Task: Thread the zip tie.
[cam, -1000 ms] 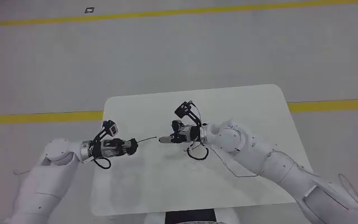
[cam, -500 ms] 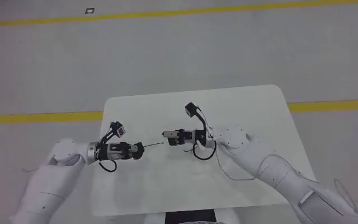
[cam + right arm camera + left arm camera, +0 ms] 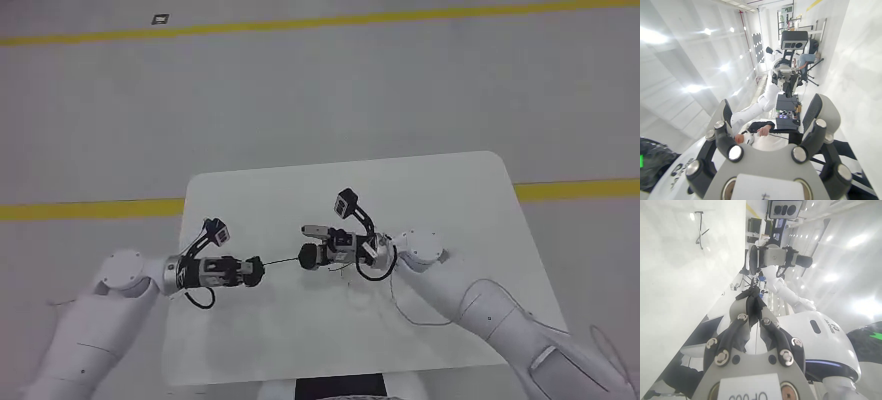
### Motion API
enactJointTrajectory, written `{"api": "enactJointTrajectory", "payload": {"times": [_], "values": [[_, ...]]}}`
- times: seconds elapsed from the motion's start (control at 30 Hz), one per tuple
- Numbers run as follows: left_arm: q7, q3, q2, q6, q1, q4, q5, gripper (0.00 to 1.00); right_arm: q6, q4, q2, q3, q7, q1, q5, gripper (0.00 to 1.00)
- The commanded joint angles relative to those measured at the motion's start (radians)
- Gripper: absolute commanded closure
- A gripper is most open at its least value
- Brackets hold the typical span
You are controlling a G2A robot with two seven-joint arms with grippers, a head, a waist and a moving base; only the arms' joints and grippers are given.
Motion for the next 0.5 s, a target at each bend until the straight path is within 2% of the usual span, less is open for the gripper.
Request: {"api": "enactJointTrajectory", "payload": {"times": [0.0, 0.17, 0.27, 0.37, 0.4, 0.43, 0.47], "values": [[-0.001, 0.000, 0.000, 0.000, 0.001, 0.001, -0.012, 1.00, -0.001, -0.001, 0.000, 0.000, -0.003, 0.000, -0.004, 0.00], [-0.001, 0.000, 0.000, 0.000, 0.001, 0.001, -0.012, 1.00, -0.001, -0.001, 0.000, 0.000, -0.003, 0.000, -0.004, 0.00], [-0.001, 0.000, 0.000, 0.000, 0.001, 0.001, -0.012, 1.00, 0.003, -0.010, -0.005, -0.002, -0.035, -0.021, -0.019, 0.00], [-0.001, 0.000, 0.000, 0.000, 0.001, 0.001, -0.012, 1.00, -0.007, 0.002, -0.011, -0.001, -0.019, -0.034, -0.006, 0.00], [-0.001, 0.000, 0.000, 0.000, 0.001, 0.001, -0.012, 1.00, -0.009, 0.008, -0.013, 0.000, -0.013, -0.037, 0.000, 0.12], [-0.001, 0.000, 0.000, 0.000, 0.001, 0.001, -0.012, 1.00, -0.011, 0.016, -0.016, -0.001, -0.004, -0.040, 0.003, 0.34], [-0.001, 0.000, 0.000, 0.000, 0.001, 0.001, -0.012, 1.00, -0.010, 0.021, -0.018, 0.000, 0.000, -0.044, 0.013, 0.51]]}}
